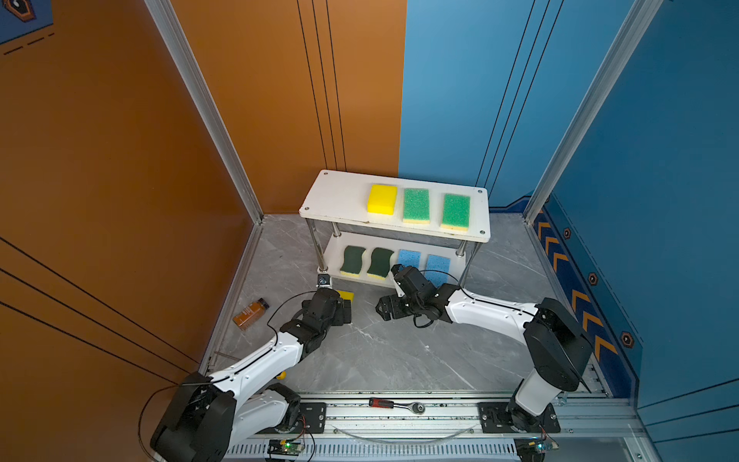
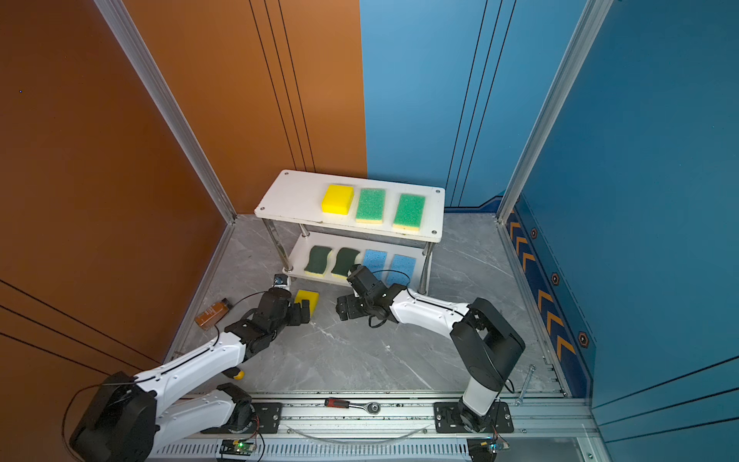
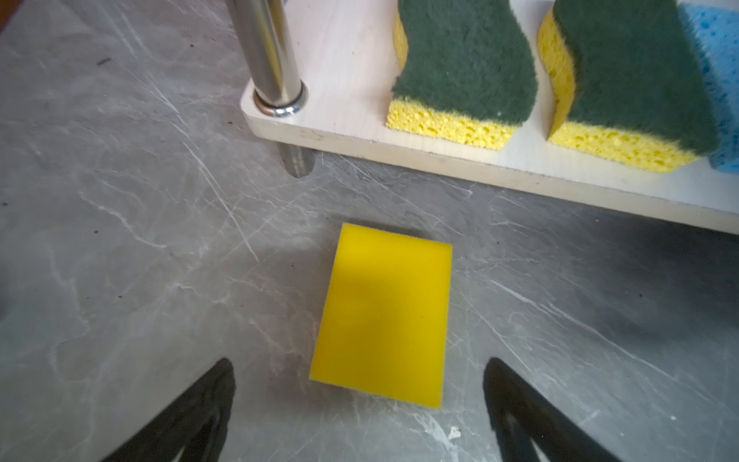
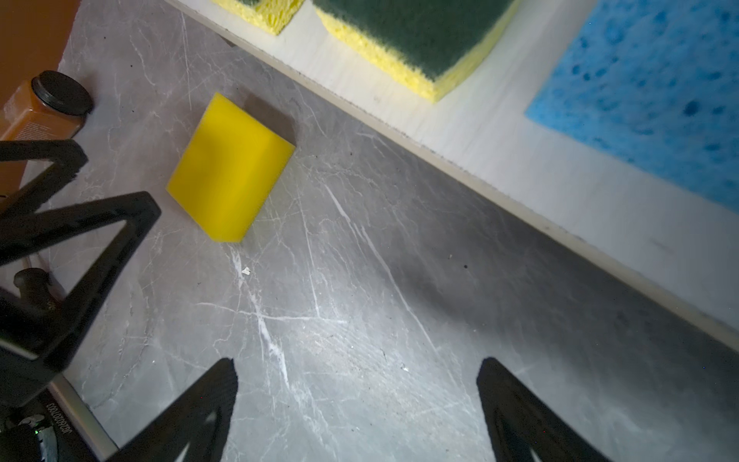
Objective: Place and organize the cleaning sponges onto the shelf
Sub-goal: 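Close the left gripper on the remaining yellow sponge, then lift the yellow sponge with the left gripper up over the shelf top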
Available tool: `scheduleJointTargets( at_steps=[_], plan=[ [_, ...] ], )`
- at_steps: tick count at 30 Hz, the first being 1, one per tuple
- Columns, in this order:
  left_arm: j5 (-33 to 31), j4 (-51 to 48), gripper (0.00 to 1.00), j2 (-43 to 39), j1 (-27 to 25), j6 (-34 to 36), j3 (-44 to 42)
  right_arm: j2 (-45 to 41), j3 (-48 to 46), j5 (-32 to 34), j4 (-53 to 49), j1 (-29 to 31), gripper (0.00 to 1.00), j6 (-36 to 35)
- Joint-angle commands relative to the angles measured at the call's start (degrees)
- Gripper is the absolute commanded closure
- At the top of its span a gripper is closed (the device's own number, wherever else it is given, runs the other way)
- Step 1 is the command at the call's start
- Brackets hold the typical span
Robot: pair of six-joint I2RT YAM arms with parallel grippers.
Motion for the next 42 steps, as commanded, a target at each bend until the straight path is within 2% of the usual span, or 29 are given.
scheduleJointTargets(
  at_steps=[1,9,30,33,34,36,42],
  plan=[
    [3.17,1.83,0.02,3.75,0.59,-0.25,1.03,-1.80,0.57,1.28,-1.40,-0.45,0.07,-1.11],
    [5.67,6.02,0.02,11.98,0.90,-0.72,2.09,-2.82,-1.41,1.04,-0.70,-1.41,0.06,-1.06],
    [6.44,7.17,0.01,20.68,1.21,0.87,5.81,-4.18,-4.43,0.04,1.22,-2.92,0.06,-0.31],
    [7.55,7.11,0.12,21.96,1.17,0.77,6.79,-4.09,-4.26,-0.13,1.21,-2.97,0.06,-0.32],
    [7.78,6.95,0.21,22.34,1.16,0.77,7.21,-4.17,-4.21,-0.20,1.16,-3.01,0.06,-0.32],
    [7.87,6.40,0.29,22.90,1.17,0.69,7.90,-4.26,-4.18,-0.38,1.17,-3.19,0.06,-0.44],
    [8.00,4.99,0.47,22.48,1.16,-0.17,8.15,-4.69,-4.54,-0.50,1.14,-3.53,0.06,-0.40]
  ],
)
